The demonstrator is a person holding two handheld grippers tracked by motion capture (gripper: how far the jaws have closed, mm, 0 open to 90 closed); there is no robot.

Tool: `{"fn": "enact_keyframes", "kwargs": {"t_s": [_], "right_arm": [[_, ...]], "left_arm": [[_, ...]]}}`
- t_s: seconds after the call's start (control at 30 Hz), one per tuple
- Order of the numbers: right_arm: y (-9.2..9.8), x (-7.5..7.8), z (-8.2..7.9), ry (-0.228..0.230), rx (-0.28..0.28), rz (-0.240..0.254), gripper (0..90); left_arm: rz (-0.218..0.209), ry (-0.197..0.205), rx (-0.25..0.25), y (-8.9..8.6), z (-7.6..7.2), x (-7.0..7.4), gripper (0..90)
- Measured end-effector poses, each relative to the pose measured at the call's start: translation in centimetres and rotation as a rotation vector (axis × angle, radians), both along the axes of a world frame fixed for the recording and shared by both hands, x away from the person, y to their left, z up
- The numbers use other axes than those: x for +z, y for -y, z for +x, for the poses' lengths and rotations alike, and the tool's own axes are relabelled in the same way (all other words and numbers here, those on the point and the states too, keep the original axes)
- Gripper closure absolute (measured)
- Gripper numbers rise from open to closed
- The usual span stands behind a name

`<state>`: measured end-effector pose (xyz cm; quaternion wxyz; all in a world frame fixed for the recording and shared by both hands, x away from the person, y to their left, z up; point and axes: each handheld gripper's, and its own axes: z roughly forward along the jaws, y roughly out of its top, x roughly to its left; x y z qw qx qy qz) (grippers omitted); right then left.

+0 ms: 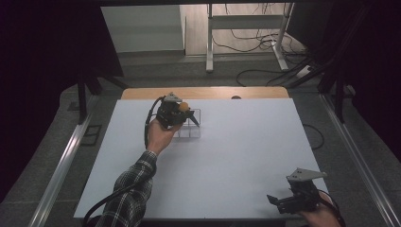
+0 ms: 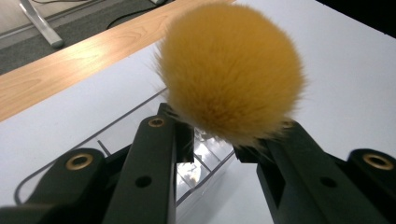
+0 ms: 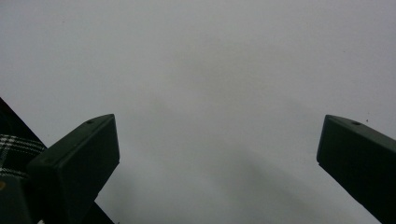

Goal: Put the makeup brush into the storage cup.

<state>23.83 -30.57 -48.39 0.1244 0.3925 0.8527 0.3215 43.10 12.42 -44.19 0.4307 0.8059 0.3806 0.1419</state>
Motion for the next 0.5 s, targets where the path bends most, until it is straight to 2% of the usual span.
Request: {"fn": "enact_keyframes", "kwargs": {"t_s": [0.33, 0.4, 0.5], "right_arm": [[0.03, 0.01, -0.02, 0.000, 0.001, 0.000, 0.0], [0.02, 0.01, -0.02, 0.000, 0.000, 0.001, 0.0], [0.02, 0.01, -0.01, 0.000, 0.001, 0.000, 0.0]], "left_arm": [[0.019, -0.015, -0.007, 0.24, 0.06, -1.07, 71.8], [-0.001, -0.018, -0.003, 0.10, 0.09, -0.97, 67.3], [0.003, -0.018, 0.004, 0.04, 0.06, -0.65, 60.1]]}}
